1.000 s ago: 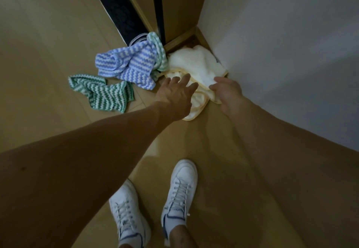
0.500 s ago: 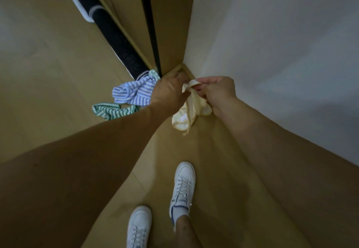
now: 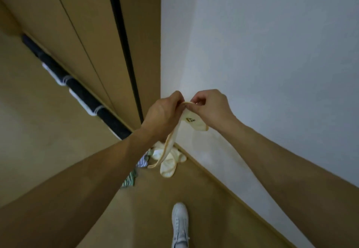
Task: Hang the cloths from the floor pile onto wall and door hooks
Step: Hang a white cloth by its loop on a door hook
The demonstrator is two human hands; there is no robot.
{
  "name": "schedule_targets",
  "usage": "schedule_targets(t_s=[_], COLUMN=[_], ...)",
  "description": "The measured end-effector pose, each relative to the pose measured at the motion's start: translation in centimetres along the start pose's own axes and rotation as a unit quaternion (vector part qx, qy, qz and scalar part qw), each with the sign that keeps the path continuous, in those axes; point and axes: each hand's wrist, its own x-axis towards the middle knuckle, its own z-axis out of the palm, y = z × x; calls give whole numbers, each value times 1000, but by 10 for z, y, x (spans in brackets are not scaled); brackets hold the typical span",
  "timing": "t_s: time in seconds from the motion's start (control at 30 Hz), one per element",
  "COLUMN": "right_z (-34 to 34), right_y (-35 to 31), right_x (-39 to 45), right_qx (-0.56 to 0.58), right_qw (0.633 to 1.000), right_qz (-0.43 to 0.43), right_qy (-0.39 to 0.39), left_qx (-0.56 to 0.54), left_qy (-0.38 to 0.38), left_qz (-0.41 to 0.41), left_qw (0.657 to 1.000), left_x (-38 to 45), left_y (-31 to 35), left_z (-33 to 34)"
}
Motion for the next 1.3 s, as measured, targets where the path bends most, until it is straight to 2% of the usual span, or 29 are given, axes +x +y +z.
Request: schedule_targets(t_s=[0.27, 0.4, 0.53, 0.77, 1.0, 1.3], right_z=[-166, -230, -283, -362, -449, -527], right_y=[-127, -160, -170, -137, -74, 18], right_x=[-93, -140, -186, -283, -405, -571], right_qx=[-30, -23, -25, -36, -2, -47], right_qw=[986, 980, 973, 955, 929, 872], right_qz=[-111, -128, -131, -106, -46, 54], right_qy=[119, 153, 190, 274, 366, 484], left_qx=[-15, -33, -52, -61, -52, -100], left_qy=[49, 53, 22, -48, -99, -127], left_qz=[131, 187, 232, 298, 349, 470], left_qw=[990, 980, 971, 952, 930, 868], left_x=[5, 1, -3, -25, -69, -133], left_y=[171, 243, 306, 410, 526, 684], left_z=[-156, -199, -217, -198, -133, -53])
